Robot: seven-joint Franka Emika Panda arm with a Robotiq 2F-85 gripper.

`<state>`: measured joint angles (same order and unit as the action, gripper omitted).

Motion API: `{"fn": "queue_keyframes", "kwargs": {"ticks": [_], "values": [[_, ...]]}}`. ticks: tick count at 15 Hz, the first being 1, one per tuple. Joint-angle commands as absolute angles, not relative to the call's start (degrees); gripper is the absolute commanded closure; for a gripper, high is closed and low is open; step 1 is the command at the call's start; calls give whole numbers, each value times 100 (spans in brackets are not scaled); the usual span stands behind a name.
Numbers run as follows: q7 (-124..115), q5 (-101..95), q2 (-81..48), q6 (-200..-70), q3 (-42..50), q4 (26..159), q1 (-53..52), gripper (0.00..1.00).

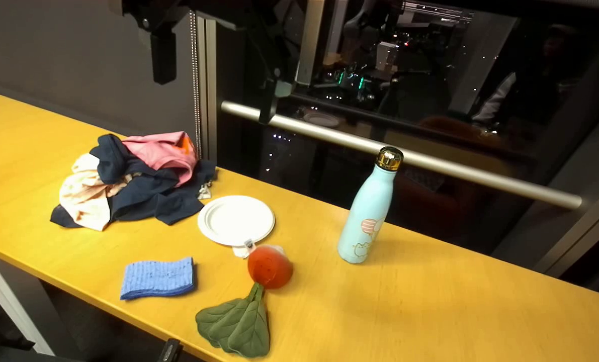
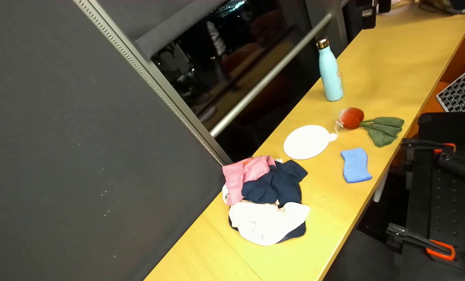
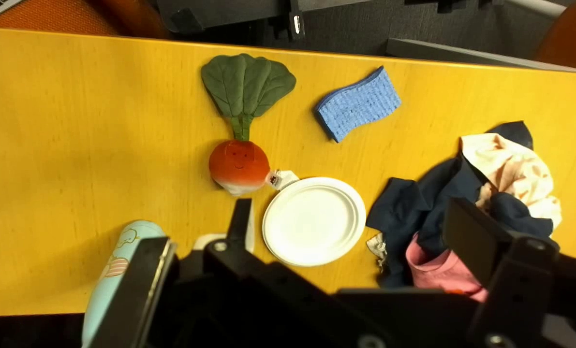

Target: Pull out the towel from the pile

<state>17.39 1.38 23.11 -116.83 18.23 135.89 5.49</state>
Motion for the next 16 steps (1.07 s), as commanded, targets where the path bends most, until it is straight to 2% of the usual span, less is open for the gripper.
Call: {"fn": "queue_keyframes", "kwargs": {"ticks": [1,9,16], "values": [[1867,378,1985,-11838,1695,13307,541,0],[2735,2028,-198,-12780,1081,11778,-193,0],[2638,1933,-1940,-12747,158,10542,157,0]]}}
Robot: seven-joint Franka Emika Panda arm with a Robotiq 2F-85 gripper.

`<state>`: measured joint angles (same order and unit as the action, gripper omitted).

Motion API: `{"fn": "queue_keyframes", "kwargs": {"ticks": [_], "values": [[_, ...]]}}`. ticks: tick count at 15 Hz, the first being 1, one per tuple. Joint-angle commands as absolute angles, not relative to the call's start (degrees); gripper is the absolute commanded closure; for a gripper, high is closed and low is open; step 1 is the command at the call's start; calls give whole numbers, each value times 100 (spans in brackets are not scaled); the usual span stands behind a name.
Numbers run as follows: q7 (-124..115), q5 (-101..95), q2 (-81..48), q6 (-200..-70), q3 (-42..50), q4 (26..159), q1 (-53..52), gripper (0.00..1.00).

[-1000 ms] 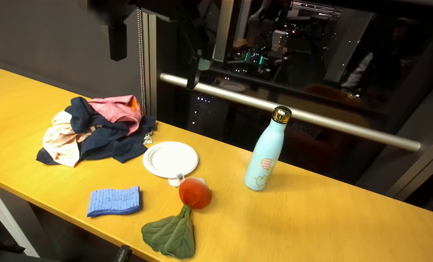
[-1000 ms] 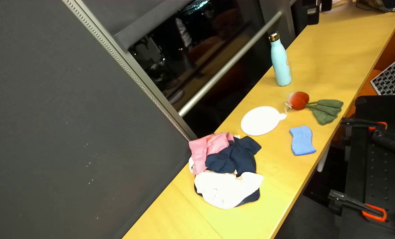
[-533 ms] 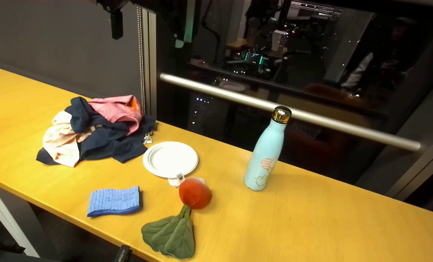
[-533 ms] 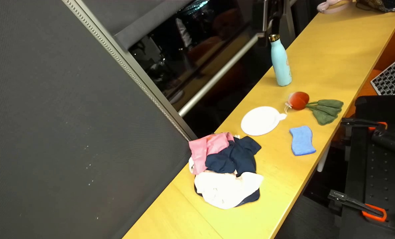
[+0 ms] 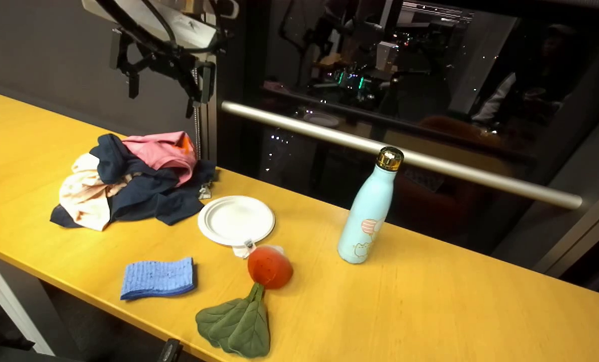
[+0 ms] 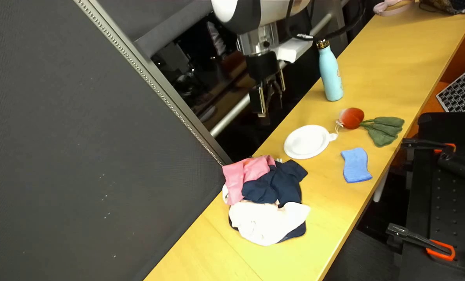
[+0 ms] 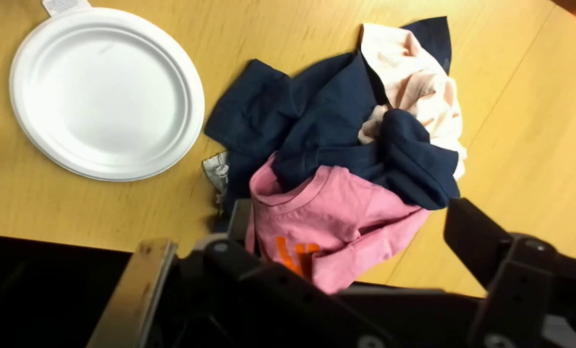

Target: Pull out the towel from the pile

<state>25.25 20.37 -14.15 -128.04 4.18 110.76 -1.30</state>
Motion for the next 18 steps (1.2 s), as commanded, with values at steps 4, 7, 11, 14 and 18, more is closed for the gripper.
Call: {"fn": "queue_keyframes", "kwargs": {"ticks": [4,7,11,14,18], "values": [[2443,1654,-2602,-12907,-22,10011,259,0],[2302,1404,-3119,-12926,-146,9560,235,0],[1970,1055,-3785,-13104,-267,8913,121,0],[1575,688,-4134,-13451,-234,8563,-25,0],[1298,480,-4497,-13464,-272,8207,-131,0]]}}
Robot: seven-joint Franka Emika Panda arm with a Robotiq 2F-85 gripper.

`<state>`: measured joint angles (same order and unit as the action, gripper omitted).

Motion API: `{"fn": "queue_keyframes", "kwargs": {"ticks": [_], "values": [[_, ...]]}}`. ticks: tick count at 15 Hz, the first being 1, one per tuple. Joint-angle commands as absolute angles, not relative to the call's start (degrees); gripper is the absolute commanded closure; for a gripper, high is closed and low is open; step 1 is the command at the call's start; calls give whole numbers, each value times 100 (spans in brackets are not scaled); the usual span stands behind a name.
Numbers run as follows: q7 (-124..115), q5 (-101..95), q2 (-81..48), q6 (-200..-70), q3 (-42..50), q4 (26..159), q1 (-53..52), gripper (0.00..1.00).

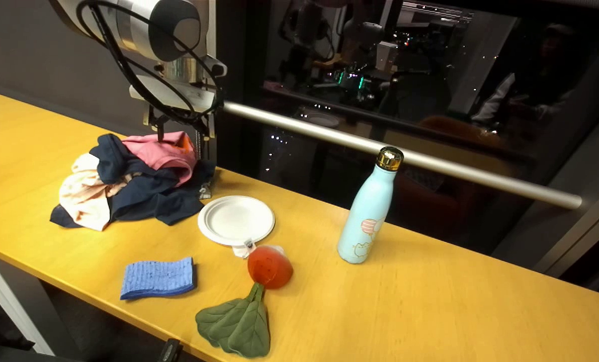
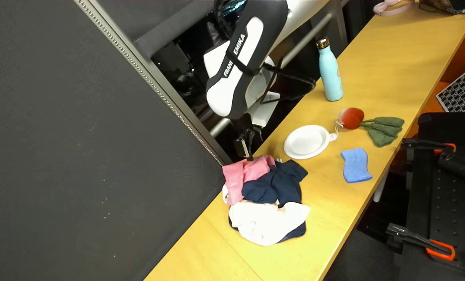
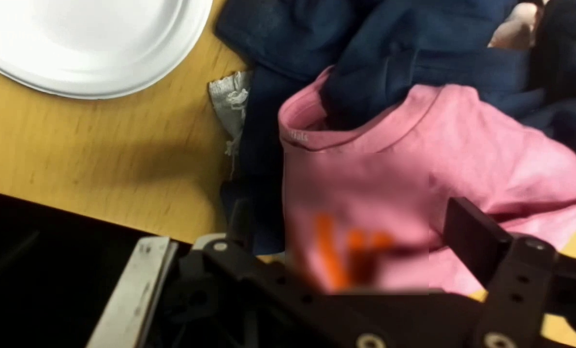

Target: Pull out the towel from the pile

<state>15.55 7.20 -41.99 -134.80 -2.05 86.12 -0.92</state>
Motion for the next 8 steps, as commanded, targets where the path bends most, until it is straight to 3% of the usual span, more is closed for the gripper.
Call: {"fn": "queue_keyframes", "kwargs": {"ticks": [1,8], "values": [[1268,466,-4543,-13417,-302,8148,-151,0],[1226,457,-4891,-13312,-447,7877,-232,0]]}}
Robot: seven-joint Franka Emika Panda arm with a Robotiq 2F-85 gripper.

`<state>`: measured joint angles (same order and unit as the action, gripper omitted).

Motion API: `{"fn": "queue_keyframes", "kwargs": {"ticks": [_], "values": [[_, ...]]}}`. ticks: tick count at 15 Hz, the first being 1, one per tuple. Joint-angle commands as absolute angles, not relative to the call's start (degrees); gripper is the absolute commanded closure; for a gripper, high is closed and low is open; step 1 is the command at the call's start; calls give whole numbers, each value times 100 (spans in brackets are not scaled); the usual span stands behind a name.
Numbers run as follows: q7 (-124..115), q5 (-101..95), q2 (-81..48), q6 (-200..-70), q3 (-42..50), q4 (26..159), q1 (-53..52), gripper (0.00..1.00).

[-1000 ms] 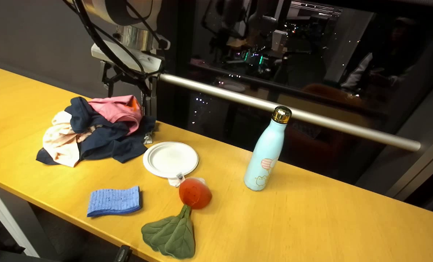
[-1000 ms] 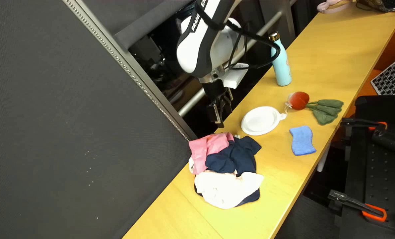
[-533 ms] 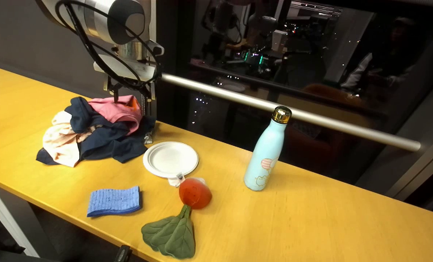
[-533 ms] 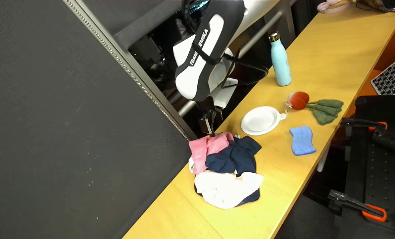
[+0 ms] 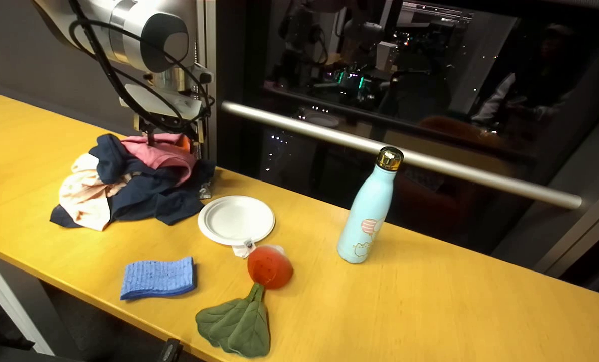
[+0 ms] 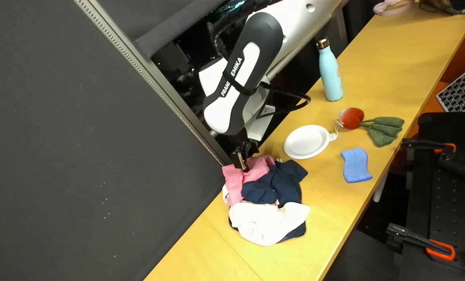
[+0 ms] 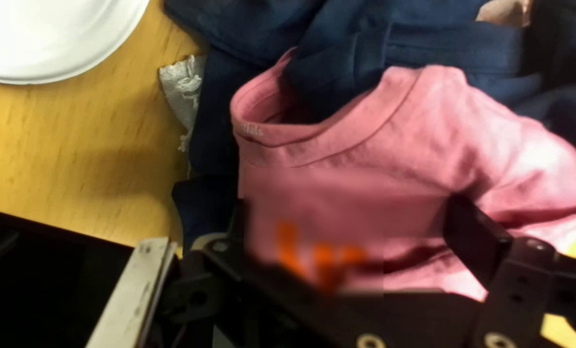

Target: Pull out the towel from the pile

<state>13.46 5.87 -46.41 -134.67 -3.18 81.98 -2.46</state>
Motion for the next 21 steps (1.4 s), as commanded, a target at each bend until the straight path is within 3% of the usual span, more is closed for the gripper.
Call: {"fn": "queue_keyframes", "kwargs": {"ticks": [1,2,4,12,14,21], "values": [[1225,454,-4938,-13291,-468,7851,-242,0],[1236,462,-4978,-13283,-496,7819,-242,25],[1248,468,-5027,-13268,-531,7777,-238,32],[1301,526,-4981,-13092,-641,7657,-209,95],[1347,621,-4926,-12944,-739,7544,-163,100],[1505,714,-4734,-12490,-992,6964,-136,98]]}}
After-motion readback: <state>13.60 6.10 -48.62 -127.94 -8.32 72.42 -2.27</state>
